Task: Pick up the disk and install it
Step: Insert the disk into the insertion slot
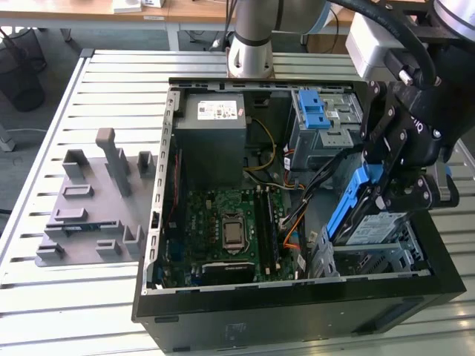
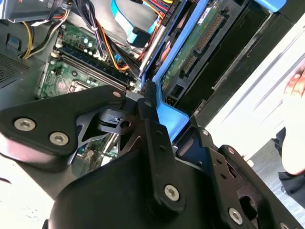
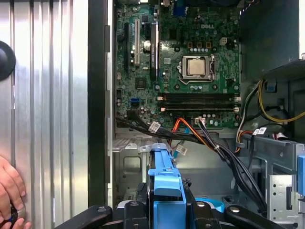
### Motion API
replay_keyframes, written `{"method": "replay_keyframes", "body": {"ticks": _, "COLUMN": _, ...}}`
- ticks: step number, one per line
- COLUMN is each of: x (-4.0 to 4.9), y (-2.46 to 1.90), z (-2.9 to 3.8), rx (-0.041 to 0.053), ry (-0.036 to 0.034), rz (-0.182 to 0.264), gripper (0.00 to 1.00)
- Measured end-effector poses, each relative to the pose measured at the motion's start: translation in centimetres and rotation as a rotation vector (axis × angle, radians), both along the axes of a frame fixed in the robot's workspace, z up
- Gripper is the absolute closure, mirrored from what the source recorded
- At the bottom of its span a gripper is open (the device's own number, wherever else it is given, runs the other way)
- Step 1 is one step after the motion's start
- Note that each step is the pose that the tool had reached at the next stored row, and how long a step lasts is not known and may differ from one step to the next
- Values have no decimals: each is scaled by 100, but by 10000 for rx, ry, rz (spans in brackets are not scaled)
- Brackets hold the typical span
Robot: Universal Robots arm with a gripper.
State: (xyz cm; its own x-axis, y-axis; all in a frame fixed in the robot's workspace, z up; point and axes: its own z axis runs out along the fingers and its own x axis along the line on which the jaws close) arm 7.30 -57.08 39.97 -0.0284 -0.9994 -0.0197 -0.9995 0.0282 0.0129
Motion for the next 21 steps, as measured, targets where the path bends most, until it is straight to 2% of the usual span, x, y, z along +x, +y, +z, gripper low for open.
{"method": "replay_keyframes", "body": {"ticks": 7, "x": 0, "y": 0, "z": -52, "rx": 1, "ry": 0, "rz": 0, "gripper": 64}}
{"method": "replay_keyframes", "body": {"ticks": 21, "x": 0, "y": -7, "z": -199, "rx": 0, "ry": 0, "rz": 0, "gripper": 64}}
